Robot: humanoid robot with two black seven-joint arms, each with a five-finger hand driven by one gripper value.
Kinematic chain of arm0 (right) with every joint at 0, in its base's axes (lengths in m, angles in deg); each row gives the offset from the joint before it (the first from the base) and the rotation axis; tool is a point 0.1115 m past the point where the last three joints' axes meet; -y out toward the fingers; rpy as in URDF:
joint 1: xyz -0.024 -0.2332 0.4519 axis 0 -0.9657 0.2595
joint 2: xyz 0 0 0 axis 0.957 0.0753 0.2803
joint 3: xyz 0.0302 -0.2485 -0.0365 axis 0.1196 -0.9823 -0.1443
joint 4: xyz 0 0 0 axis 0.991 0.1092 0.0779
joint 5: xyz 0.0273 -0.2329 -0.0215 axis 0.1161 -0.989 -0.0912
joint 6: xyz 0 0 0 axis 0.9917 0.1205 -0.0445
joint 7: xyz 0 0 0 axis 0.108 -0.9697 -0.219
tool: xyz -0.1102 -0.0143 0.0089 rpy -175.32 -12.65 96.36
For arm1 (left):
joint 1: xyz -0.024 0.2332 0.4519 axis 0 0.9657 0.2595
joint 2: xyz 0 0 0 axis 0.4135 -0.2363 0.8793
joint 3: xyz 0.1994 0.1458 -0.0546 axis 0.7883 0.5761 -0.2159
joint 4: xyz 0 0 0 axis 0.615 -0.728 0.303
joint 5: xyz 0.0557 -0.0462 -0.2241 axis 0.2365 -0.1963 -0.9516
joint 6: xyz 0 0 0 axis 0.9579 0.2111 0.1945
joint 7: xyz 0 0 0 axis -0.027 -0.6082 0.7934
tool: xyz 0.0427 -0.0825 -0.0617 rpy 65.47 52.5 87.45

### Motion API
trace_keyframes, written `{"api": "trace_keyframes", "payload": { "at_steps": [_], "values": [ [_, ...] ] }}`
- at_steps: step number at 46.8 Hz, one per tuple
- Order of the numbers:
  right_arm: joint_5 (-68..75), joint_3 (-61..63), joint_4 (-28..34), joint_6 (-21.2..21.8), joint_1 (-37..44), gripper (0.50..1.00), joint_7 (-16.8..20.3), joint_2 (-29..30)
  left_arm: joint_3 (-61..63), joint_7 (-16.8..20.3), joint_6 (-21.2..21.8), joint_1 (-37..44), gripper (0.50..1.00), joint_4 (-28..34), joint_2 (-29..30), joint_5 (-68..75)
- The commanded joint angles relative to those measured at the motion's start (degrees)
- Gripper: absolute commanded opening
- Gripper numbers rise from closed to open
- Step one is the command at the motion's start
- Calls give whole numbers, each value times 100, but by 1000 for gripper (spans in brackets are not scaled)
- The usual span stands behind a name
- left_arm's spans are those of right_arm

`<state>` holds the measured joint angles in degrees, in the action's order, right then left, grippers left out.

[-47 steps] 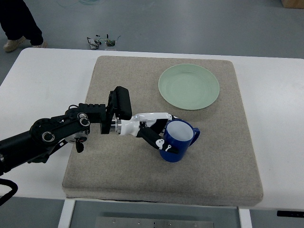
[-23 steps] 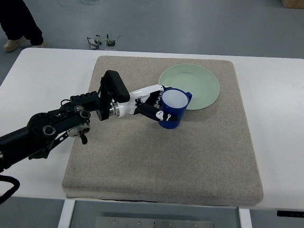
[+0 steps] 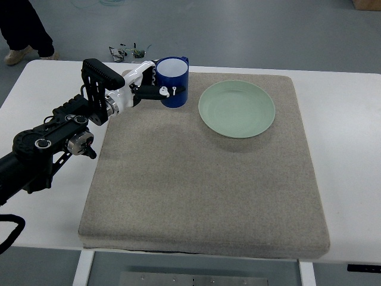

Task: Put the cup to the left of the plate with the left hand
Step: 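Lift the blue mug and carry it past the plate, farther from the robot, then lower the blue mug onto the pad beside the green plate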

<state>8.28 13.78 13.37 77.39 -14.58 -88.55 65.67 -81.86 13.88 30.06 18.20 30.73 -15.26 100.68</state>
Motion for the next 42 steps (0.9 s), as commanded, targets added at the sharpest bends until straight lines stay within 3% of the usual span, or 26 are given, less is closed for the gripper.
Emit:
{"api": "trace_keyframes", "payload": {
  "at_steps": [1,42],
  "values": [
    [0,0,7,0,8,934,0,0,-7,26,74,0,621,177,8,-234],
    [0,0,-1,0,-1,934,0,0,90,202,92,97,641,986,-62,-331]
  ]
}}
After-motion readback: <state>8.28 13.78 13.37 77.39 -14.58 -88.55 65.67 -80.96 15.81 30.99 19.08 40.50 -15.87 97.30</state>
